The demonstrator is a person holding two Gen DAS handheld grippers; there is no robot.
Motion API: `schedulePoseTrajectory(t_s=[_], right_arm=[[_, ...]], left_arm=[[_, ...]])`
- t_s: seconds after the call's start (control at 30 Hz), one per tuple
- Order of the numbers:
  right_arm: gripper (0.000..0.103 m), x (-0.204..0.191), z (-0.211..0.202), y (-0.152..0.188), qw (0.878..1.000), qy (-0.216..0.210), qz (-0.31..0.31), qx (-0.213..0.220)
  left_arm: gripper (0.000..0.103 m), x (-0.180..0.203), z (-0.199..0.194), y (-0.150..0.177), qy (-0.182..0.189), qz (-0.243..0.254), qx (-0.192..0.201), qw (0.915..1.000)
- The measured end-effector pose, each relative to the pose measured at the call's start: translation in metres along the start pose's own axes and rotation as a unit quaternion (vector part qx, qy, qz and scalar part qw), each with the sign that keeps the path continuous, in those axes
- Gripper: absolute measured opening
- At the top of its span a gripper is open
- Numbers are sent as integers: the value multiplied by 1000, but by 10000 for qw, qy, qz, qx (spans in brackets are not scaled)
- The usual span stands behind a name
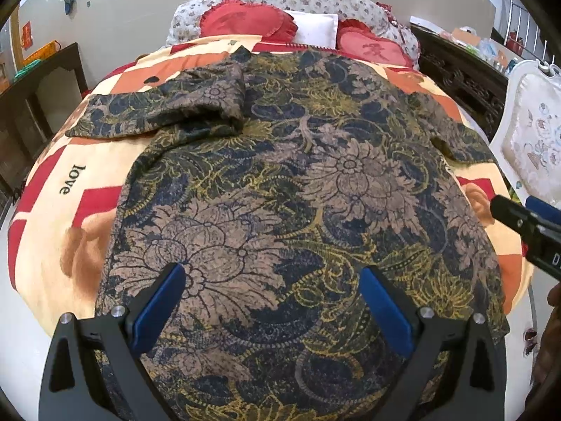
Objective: Fold small clothes
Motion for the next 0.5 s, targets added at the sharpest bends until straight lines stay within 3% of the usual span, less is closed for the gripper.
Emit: schedulePoseTrajectory(t_s=[0.5], right_arm=[[92,3,-1,0,9999,117,0,46]], left_arm=[[101,-3,6,5,-113,-27,-113,9999]])
Point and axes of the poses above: each gripper's, at about its wrist camera, not at the fingertips, and z roughly the way its jaws point, x to its right, y to its underside, the point moved 4 cm from there along z, roughly the way its jaws point, and after that the axes turned 5 degrees about -y, right-handed, at the moved point
